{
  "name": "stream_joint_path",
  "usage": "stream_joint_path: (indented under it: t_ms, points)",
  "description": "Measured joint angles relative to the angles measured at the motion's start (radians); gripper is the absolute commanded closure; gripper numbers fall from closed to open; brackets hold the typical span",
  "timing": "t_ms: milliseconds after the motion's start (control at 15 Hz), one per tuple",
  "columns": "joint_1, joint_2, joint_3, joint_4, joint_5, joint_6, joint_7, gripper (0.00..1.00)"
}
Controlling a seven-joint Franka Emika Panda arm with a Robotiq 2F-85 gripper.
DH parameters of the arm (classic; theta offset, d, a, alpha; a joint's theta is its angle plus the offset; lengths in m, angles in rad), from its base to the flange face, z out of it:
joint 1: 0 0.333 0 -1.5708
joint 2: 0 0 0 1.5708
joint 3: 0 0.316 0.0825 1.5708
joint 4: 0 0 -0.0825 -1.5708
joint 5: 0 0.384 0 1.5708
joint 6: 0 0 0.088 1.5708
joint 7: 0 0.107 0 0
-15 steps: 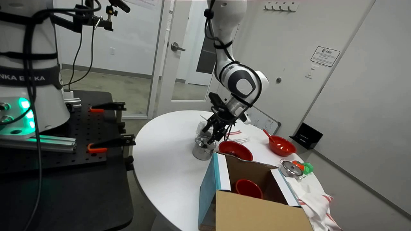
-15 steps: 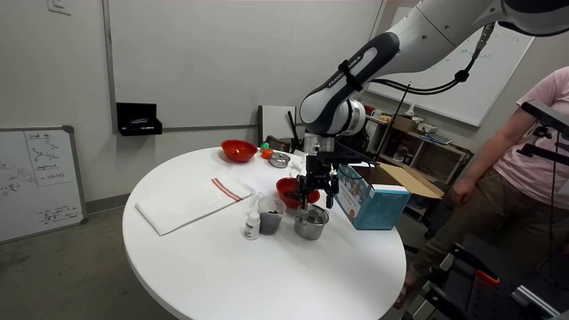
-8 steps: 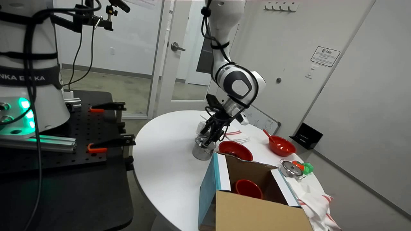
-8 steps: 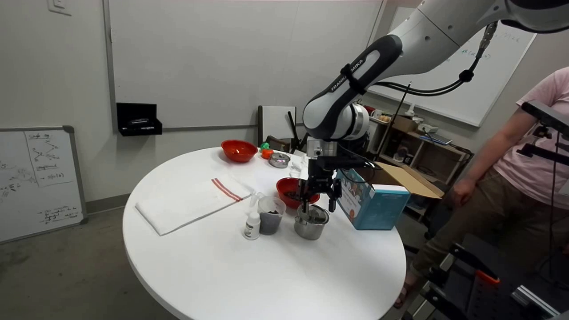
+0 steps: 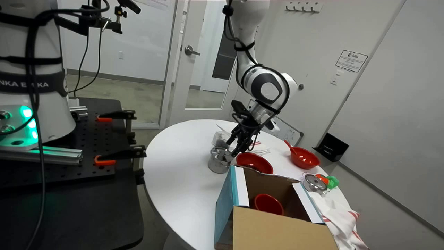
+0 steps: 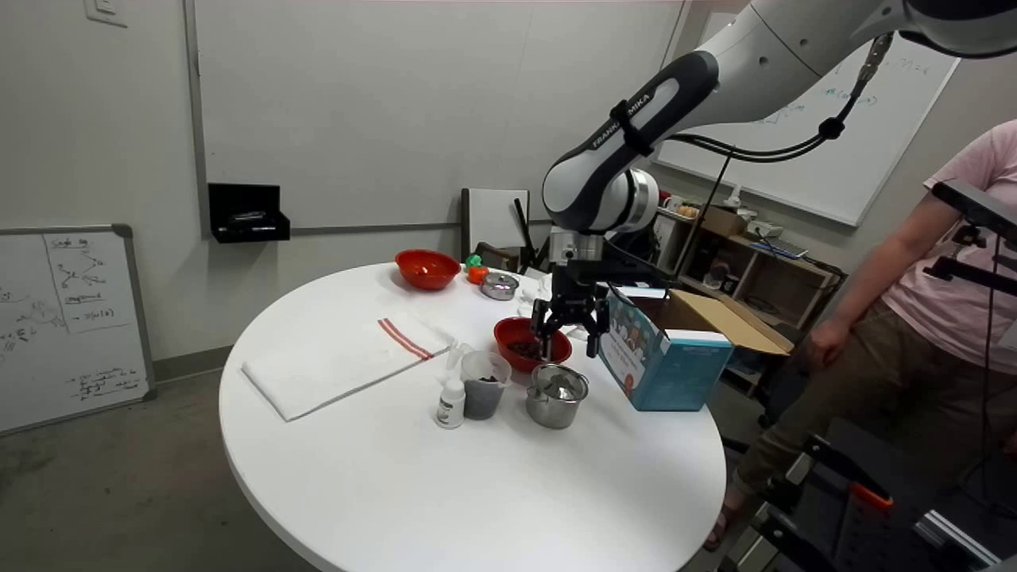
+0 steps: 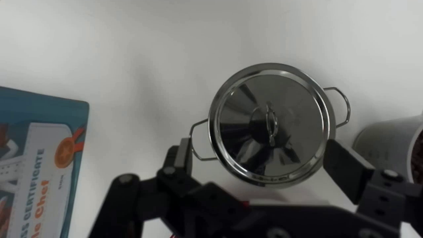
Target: Uncover the pot and put the lid on the table
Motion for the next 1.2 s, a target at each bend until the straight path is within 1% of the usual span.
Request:
stream_joint_path:
  t_ms: [467, 1200]
  points:
    - [0.000, 0.011, -0.001, 0.042, 0.000, -0.051, -0.001, 0.00]
    - [0.000, 0.070, 0.001, 0.124, -0.003, -0.134, -0.022, 0.00]
